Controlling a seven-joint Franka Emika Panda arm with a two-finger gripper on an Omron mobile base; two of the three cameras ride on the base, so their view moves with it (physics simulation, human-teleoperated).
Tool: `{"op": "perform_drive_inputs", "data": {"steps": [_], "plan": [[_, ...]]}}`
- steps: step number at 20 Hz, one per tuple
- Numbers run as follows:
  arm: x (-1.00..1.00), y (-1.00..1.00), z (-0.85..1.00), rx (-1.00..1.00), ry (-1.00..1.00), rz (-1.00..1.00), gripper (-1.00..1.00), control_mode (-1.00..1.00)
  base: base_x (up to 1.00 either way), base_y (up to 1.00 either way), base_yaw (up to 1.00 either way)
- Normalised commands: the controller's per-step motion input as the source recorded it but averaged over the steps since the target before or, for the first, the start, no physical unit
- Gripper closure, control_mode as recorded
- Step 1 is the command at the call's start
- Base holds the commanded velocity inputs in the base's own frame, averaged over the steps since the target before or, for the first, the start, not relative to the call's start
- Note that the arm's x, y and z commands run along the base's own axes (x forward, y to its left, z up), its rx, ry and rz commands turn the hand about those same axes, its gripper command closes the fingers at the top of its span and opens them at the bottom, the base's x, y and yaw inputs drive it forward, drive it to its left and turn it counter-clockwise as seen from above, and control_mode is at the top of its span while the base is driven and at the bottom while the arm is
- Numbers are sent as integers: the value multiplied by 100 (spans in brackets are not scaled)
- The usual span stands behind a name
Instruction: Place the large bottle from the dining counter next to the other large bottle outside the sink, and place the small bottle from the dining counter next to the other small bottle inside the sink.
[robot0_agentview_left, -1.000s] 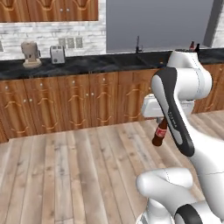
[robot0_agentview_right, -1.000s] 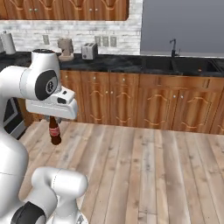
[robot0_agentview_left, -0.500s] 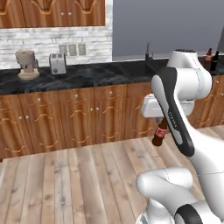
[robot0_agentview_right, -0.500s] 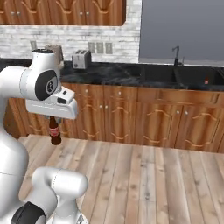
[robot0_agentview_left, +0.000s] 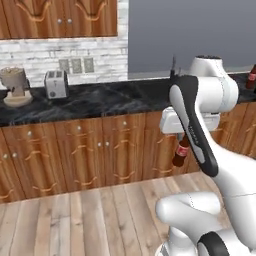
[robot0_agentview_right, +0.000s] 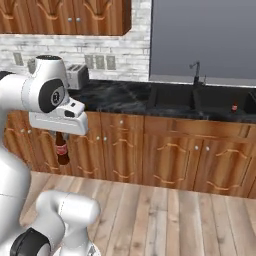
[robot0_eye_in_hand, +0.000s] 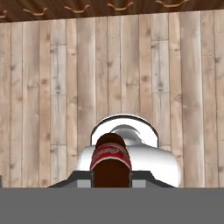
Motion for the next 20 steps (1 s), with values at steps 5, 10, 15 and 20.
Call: {"op": "perform_drive_inputs", "data": {"steps": [5, 10, 15, 20], "plan": [[0, 0, 0, 0, 0, 0, 100, 100, 51, -100, 5], [0, 0, 0, 0, 0, 0, 100, 100, 62, -100, 8], [0, 0, 0, 0, 0, 0, 100, 100, 71, -97, 10], [0, 0, 0, 0, 0, 0, 100, 100, 65, -69, 2]]}}
